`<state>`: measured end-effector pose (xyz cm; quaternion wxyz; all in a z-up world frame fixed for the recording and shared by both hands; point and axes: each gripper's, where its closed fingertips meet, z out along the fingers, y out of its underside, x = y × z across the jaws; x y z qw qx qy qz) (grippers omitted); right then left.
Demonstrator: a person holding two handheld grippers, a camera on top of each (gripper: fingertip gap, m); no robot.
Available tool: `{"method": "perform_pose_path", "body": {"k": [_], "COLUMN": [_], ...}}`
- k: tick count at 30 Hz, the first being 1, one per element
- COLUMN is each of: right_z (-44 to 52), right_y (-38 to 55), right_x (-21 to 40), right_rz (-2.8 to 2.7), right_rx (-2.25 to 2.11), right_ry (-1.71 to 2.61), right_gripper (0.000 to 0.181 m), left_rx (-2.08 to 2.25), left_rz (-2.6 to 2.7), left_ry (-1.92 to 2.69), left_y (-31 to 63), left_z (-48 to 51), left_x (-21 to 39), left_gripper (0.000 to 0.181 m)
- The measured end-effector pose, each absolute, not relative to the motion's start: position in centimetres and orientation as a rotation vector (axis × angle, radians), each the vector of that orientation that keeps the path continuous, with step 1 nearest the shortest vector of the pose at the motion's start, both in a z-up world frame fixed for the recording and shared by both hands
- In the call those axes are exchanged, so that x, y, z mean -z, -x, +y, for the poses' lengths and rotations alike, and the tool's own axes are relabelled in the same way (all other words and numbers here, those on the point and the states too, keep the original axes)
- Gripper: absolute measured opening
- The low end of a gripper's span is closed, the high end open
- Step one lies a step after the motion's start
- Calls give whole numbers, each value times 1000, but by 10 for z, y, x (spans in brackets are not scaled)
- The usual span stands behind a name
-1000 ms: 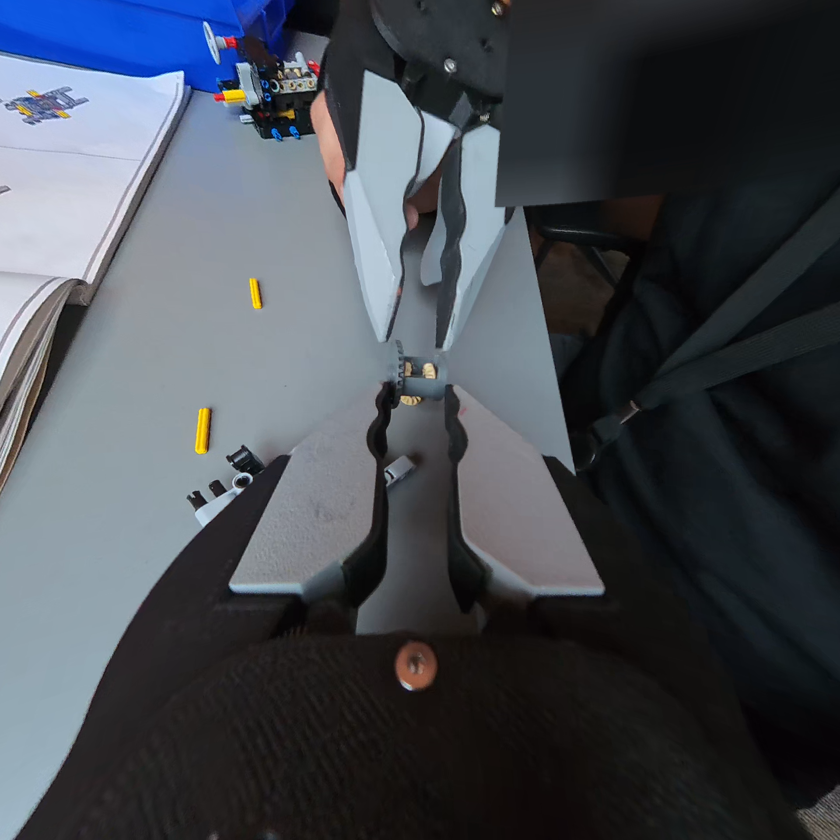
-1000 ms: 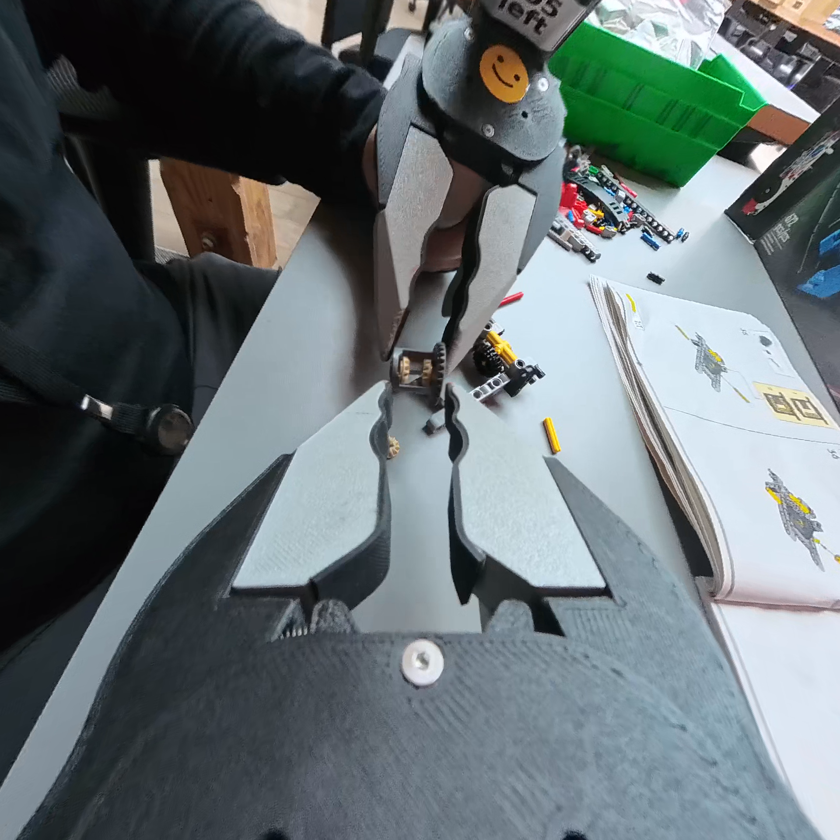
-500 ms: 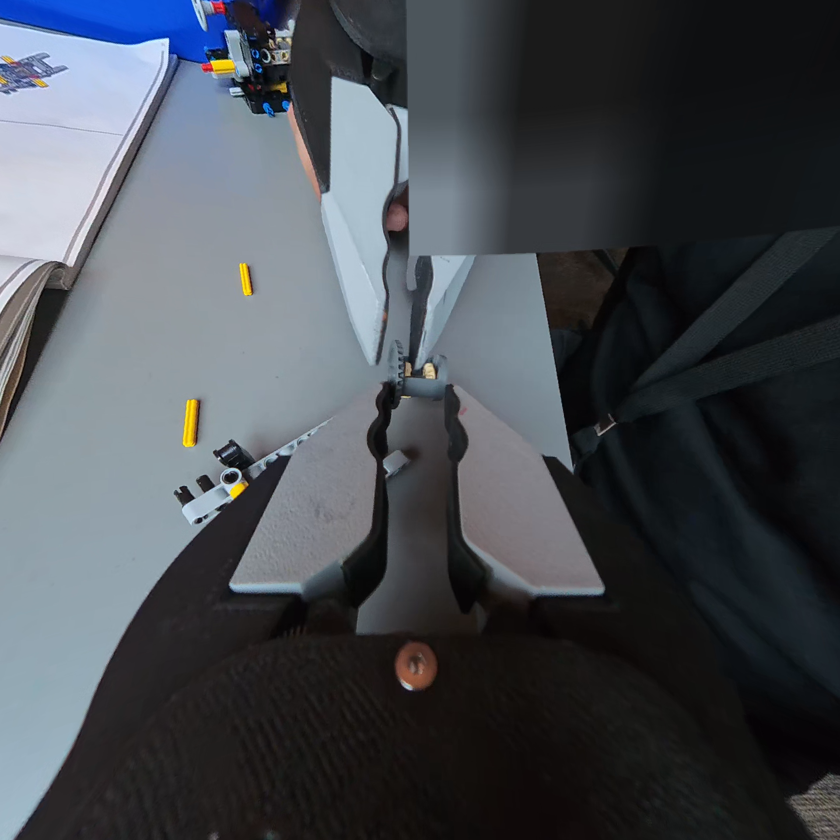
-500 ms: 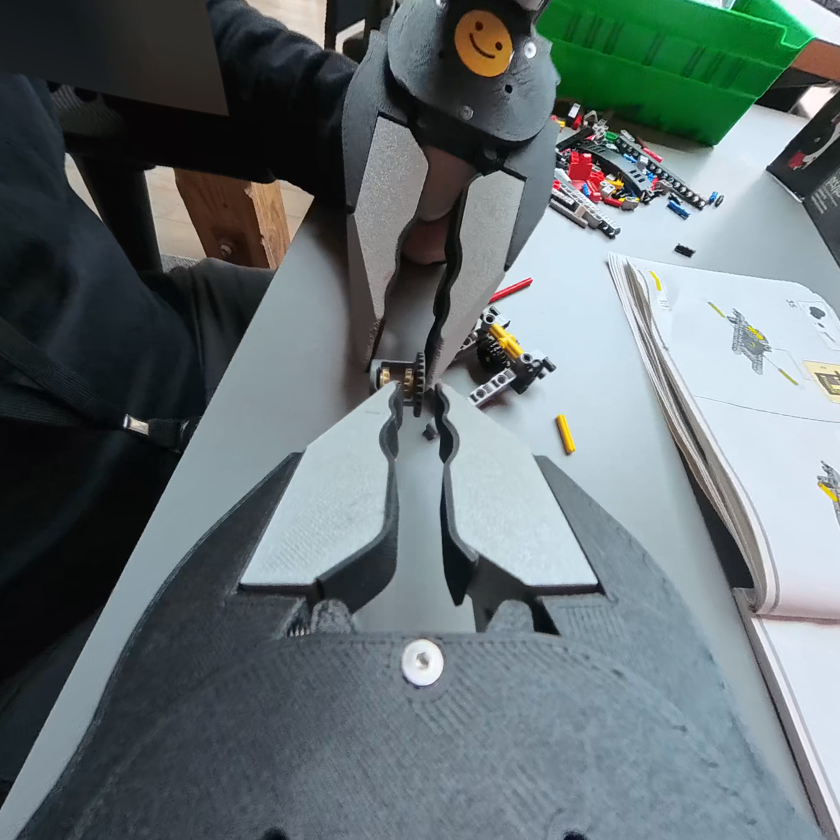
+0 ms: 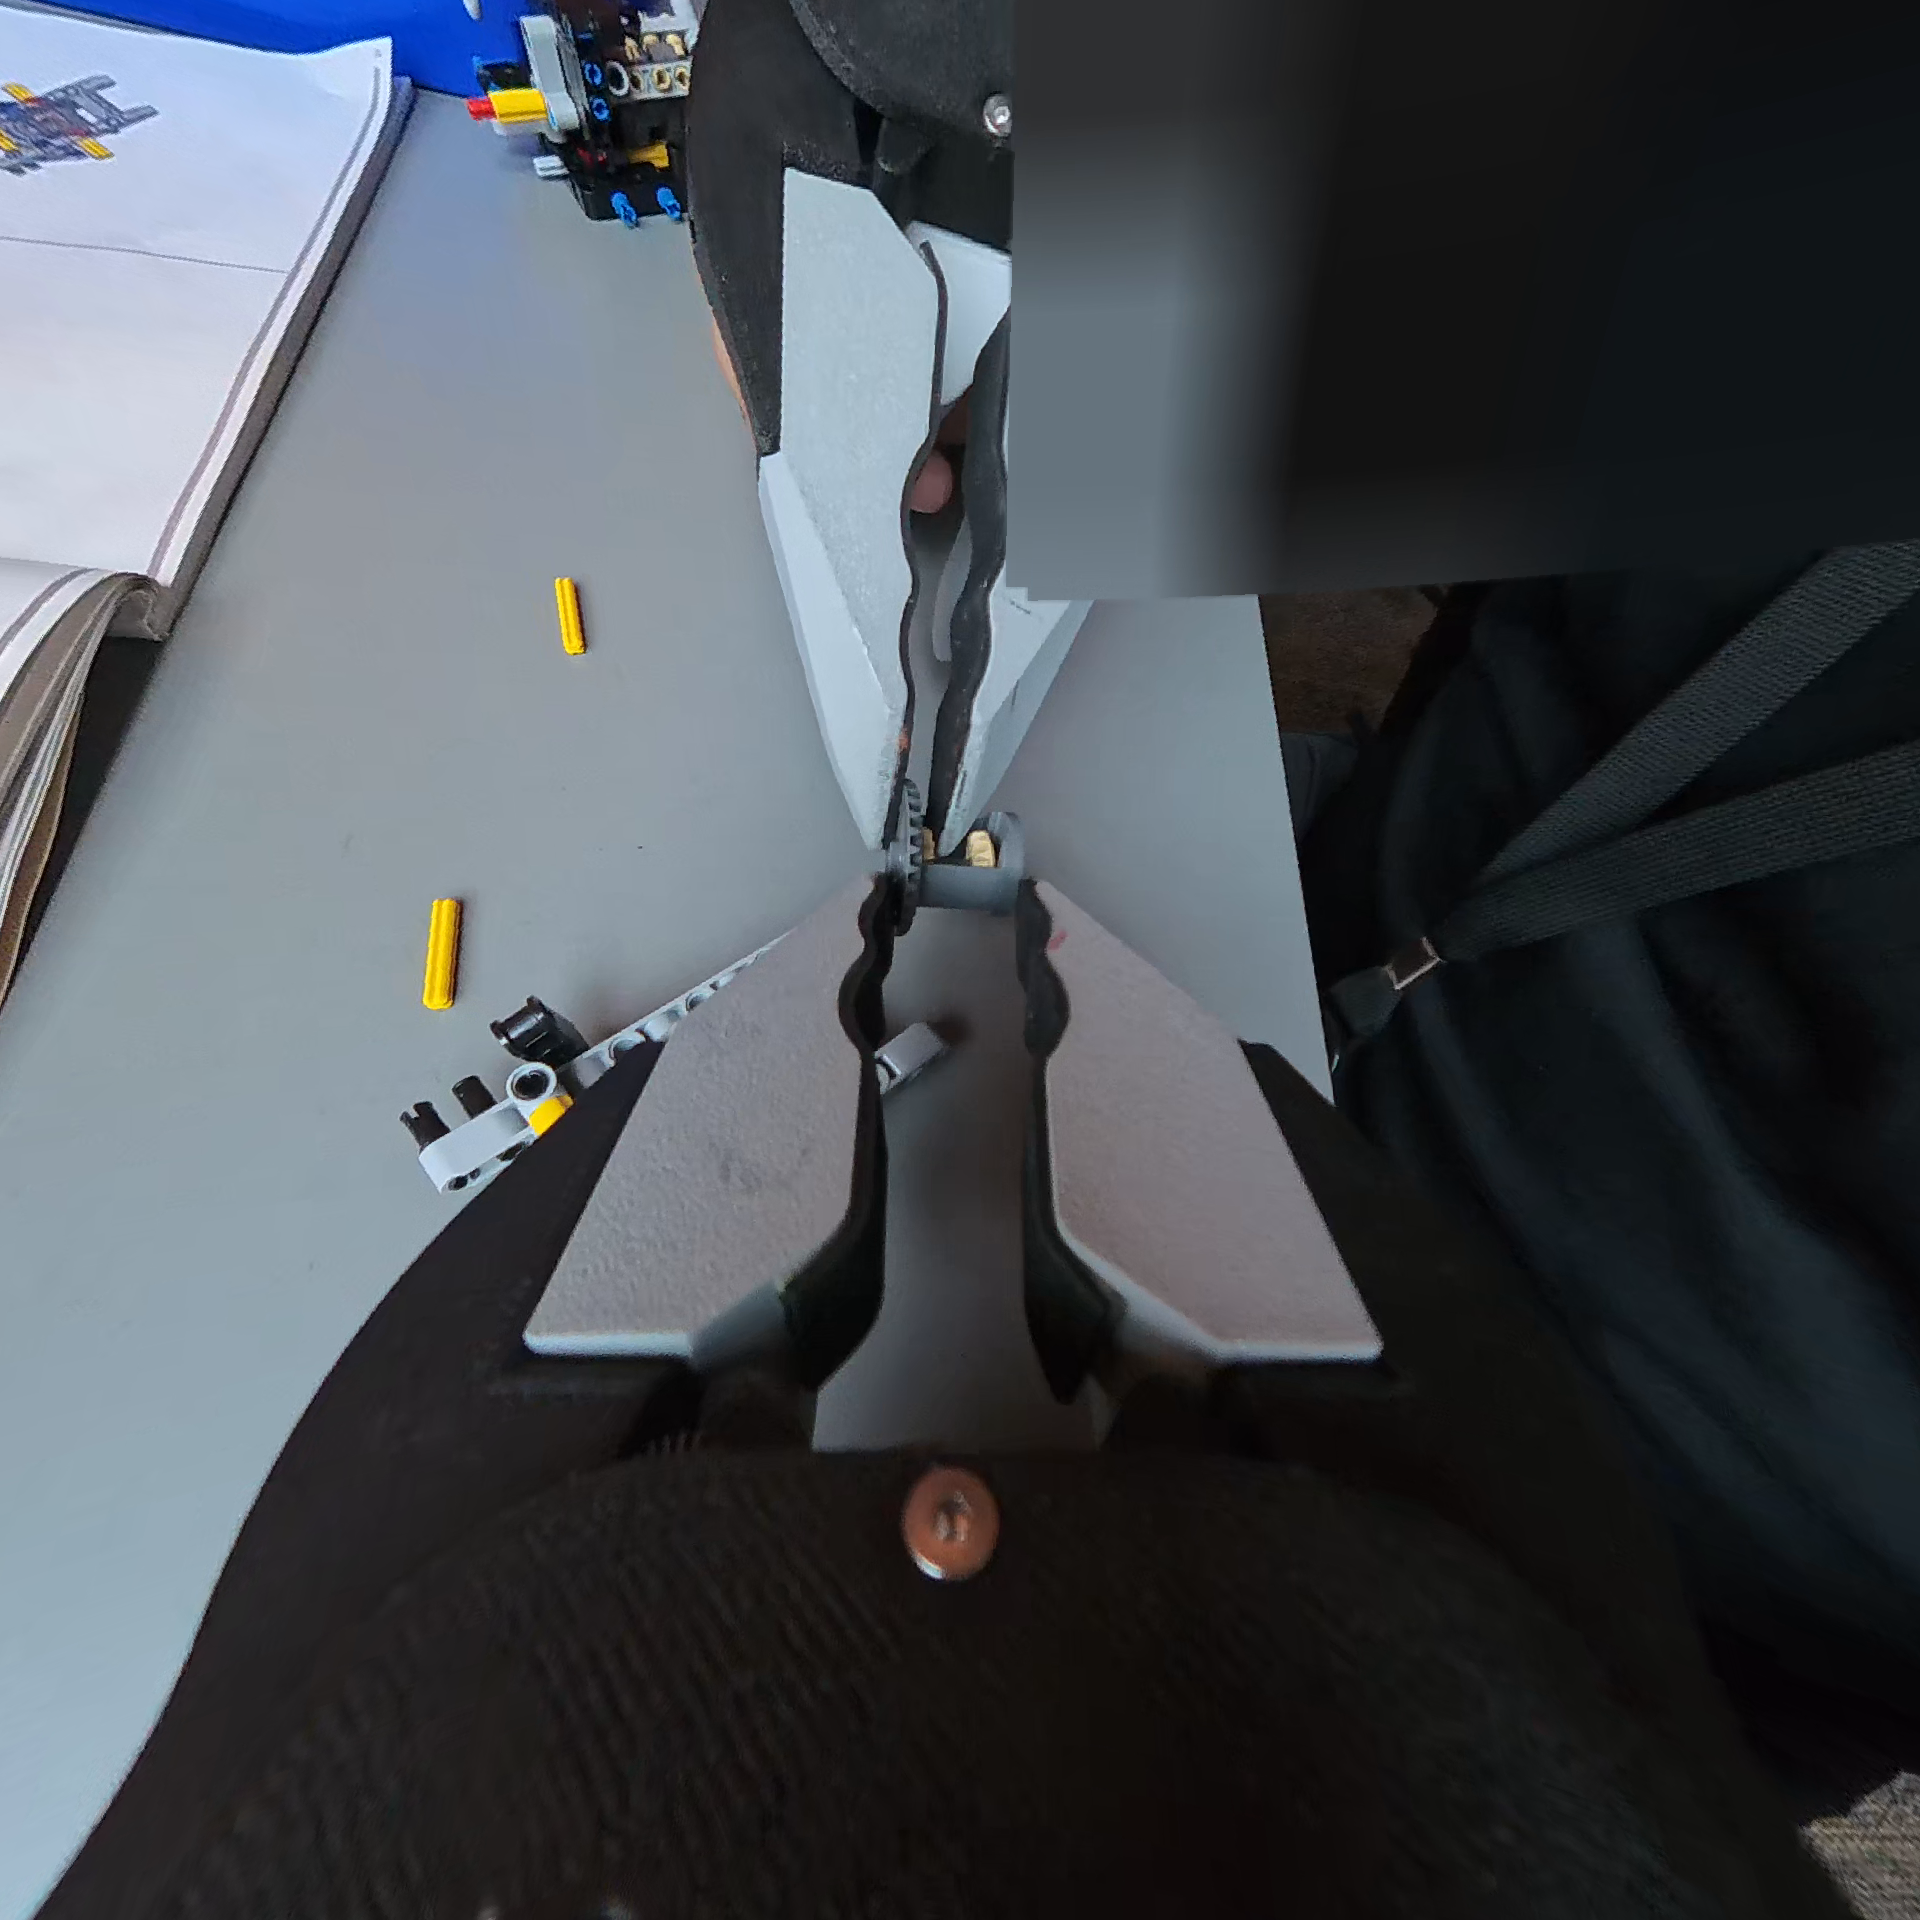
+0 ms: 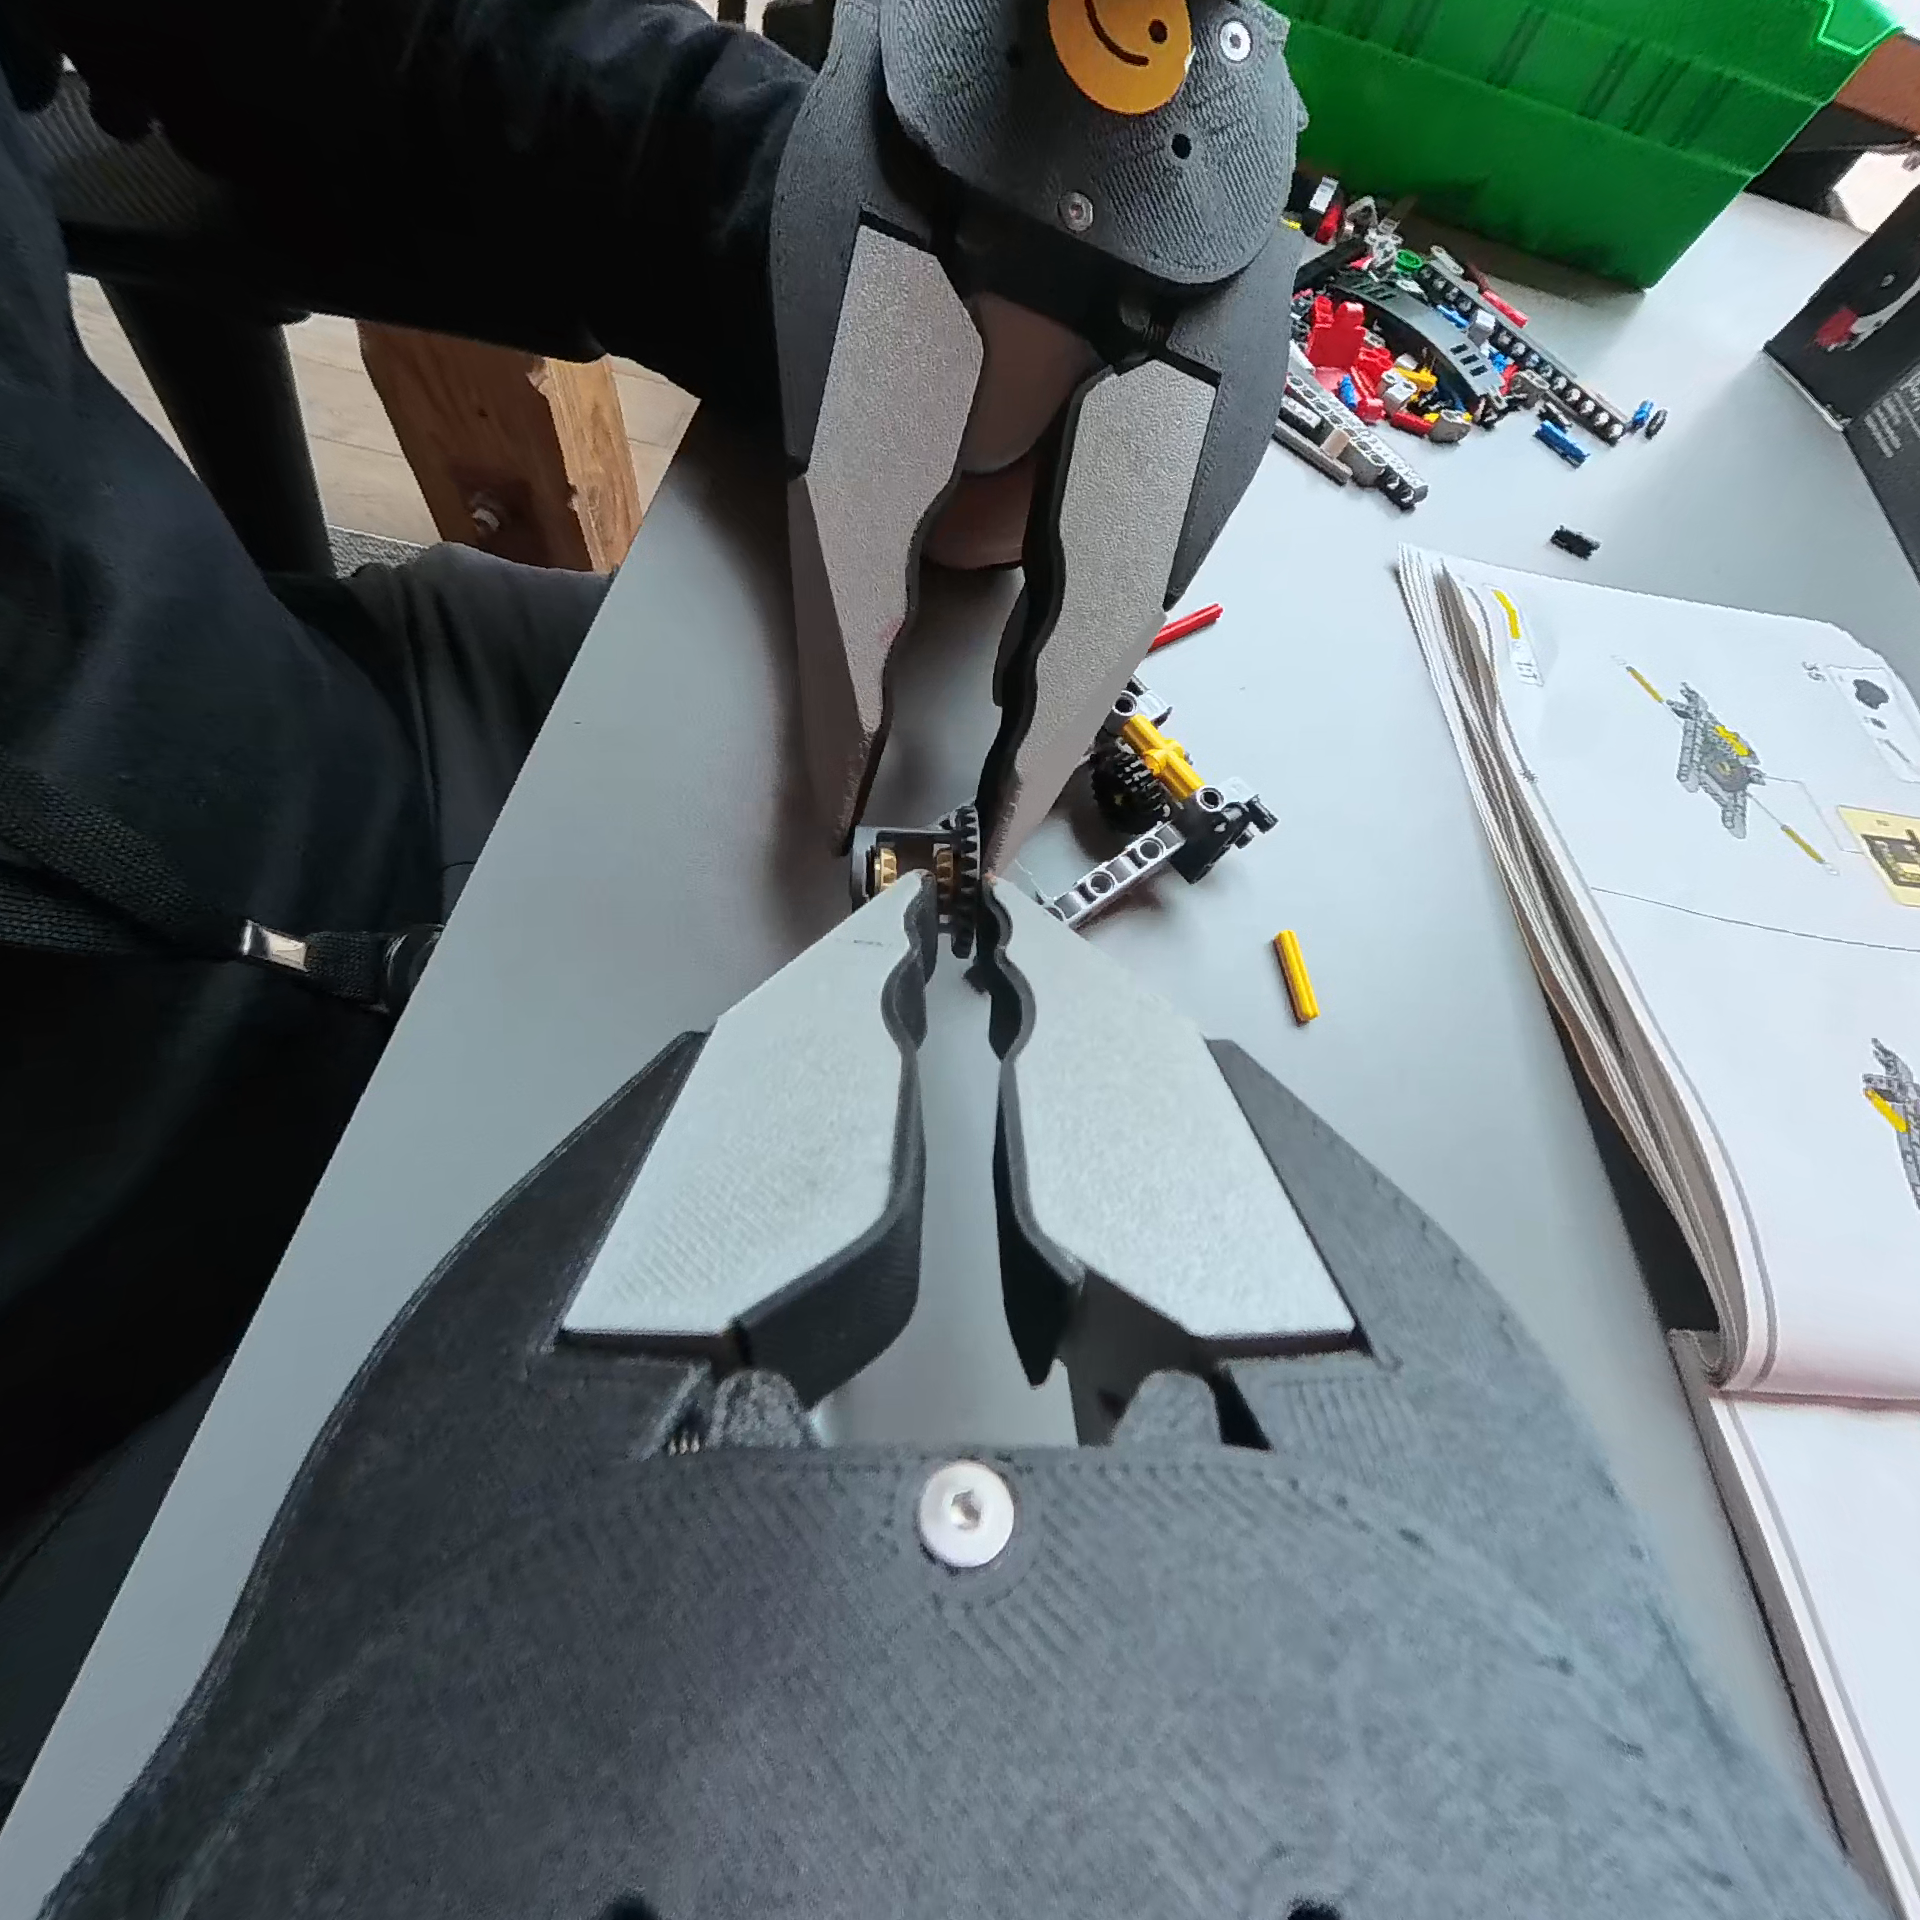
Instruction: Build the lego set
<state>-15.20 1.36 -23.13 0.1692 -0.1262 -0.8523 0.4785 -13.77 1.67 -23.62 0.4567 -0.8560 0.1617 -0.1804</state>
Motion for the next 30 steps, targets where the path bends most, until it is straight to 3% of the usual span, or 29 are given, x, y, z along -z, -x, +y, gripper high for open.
{"method": "perform_pose_path", "body": {"k": [30], "right_z": [19], "right_y": [150], "right_x": [228], "right_rz": [-2382], "right_rx": [-1357], "right_ry": [320], "right_gripper": [6], "left_rx": [443], "left_rz": [406], "left_ry": [2102], "left_y": [137], "left_z": [16], "left_x": [235], "left_gripper": [20]}}
